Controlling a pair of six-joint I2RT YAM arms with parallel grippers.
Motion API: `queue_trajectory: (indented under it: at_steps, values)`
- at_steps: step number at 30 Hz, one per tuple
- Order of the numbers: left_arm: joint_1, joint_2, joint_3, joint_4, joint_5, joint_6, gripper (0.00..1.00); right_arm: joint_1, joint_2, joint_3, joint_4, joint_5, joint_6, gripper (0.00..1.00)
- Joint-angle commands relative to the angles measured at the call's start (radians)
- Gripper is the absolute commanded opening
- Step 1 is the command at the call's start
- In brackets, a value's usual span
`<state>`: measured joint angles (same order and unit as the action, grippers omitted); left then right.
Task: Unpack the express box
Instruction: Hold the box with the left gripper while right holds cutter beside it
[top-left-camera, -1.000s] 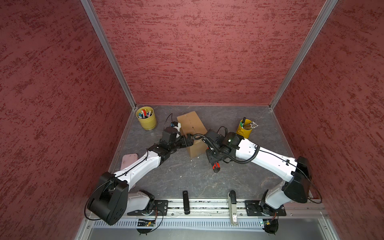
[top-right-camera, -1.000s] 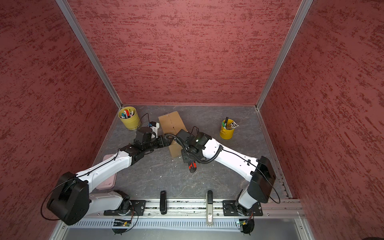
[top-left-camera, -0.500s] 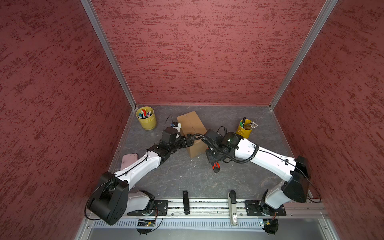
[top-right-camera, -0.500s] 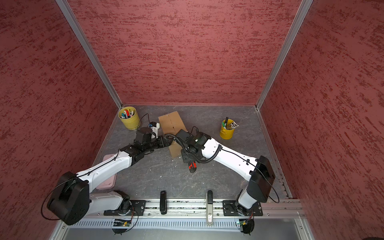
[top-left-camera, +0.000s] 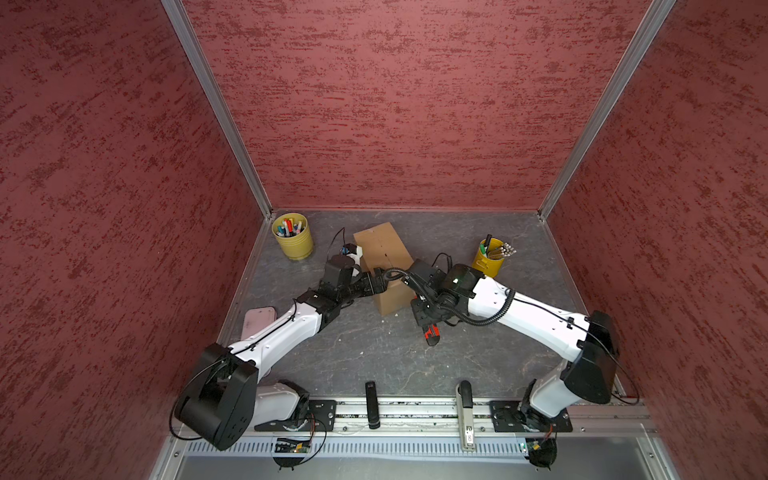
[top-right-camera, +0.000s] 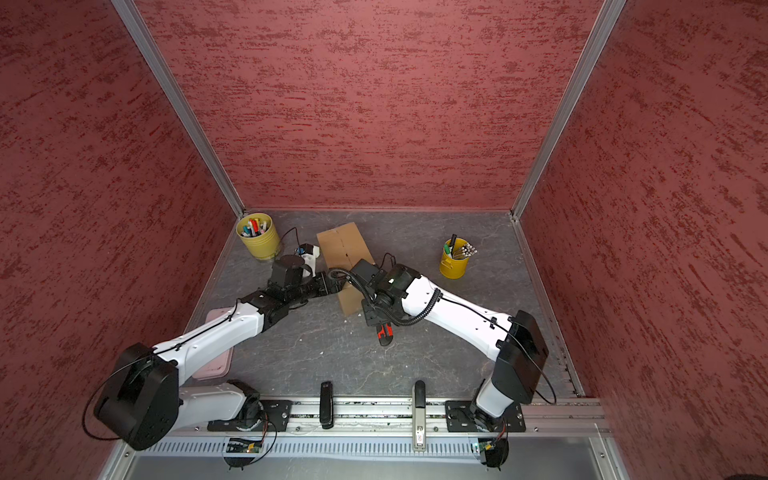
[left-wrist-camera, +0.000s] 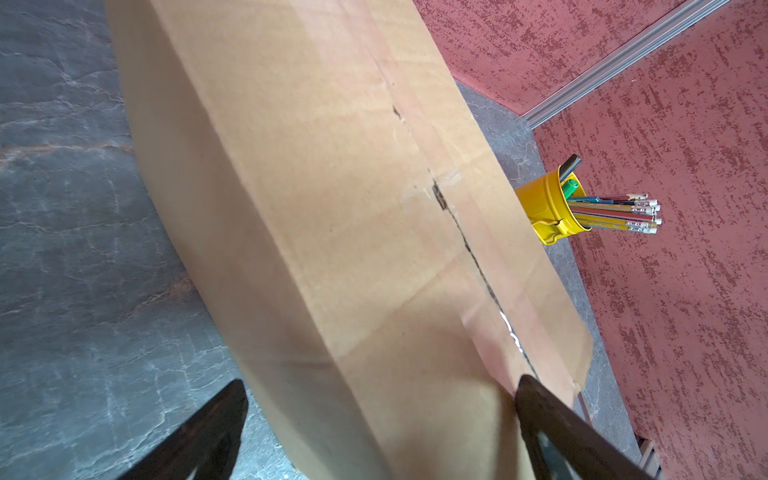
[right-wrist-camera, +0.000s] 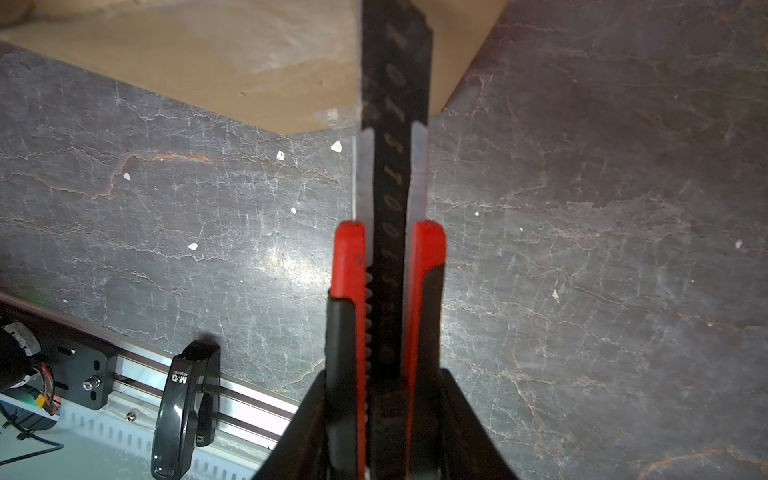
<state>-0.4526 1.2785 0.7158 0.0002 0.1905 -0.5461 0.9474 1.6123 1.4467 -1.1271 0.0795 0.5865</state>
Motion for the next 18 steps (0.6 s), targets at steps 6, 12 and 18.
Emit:
queue_trajectory:
  at_steps: [6,12,18]
  values:
    - [-0.006,0.023,-0.027,0.027,0.022,-0.010,1.00,0.007,0.018,0.059,-0.026,0.038,-0.003,0.00]
    - [-0.015,0.037,-0.036,0.041,0.027,-0.012,1.00,0.007,0.027,0.079,-0.042,0.043,-0.005,0.00]
    - [-0.020,0.044,-0.043,0.055,0.033,-0.012,1.00,0.007,0.043,0.102,-0.056,0.048,-0.014,0.00]
